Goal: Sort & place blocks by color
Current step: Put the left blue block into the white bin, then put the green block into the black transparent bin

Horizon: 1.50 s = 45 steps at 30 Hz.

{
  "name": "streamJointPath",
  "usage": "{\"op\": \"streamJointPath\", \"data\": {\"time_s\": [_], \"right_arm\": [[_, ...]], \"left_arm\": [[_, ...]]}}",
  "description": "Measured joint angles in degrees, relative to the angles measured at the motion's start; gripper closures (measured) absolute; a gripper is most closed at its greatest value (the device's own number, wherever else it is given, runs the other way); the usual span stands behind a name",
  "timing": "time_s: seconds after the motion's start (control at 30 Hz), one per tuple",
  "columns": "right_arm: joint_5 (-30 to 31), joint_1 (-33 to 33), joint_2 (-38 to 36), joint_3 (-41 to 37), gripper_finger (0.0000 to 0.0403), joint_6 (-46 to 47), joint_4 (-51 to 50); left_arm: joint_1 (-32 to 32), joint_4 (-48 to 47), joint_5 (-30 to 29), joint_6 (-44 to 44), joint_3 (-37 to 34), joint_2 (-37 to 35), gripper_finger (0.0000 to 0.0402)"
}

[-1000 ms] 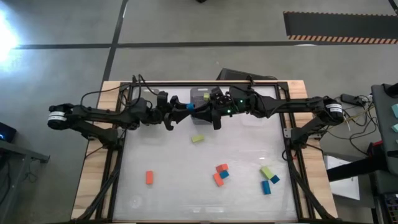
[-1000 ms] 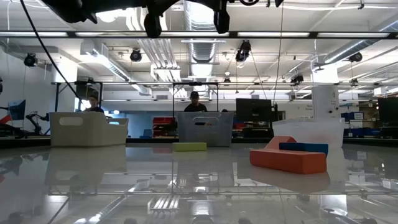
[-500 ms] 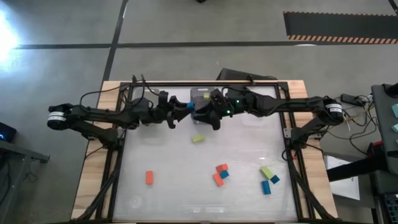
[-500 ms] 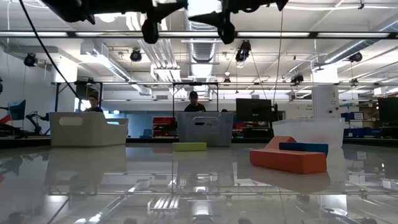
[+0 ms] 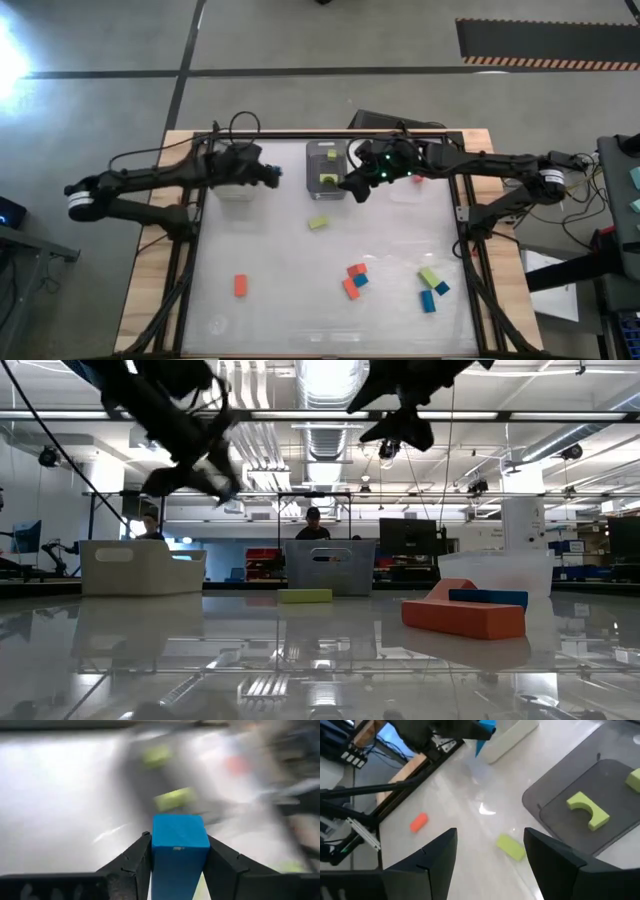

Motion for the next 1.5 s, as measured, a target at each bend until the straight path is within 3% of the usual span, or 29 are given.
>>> {"op": "streamJointPath", "data": {"time_s": [0.17, 0.57, 1.07, 1.27, 1.5], "right_arm": [[1.2, 0.0, -0.5, 0.0, 0.0184, 0.0, 0.3], [1.3, 0.0, -0.5, 0.0, 0.0184, 0.0, 0.4], [1.1, 0.0, -0.5, 0.0, 0.0184, 0.7, 0.4], [0.5, 0.0, -0.5, 0.0, 0.0184, 4.4, 0.3], [-5.1, 0.6, -0.5, 0.1, 0.0184, 13.8, 0.1]], "left_arm": [[10.4, -15.0, 0.0, 2.0, 1.0, 0.2, 0.0278], [28.9, -17.2, 0.7, 10.3, 1.0, 4.9, 0.0279], [31.1, -17.4, 1.0, 13.4, 0.9, 13.3, 0.0242], [31.1, -17.4, 1.0, 13.4, 0.9, 12.4, 0.0240], [30.9, -17.4, 1.8, 13.4, 1.0, 7.7, 0.0238]]}}
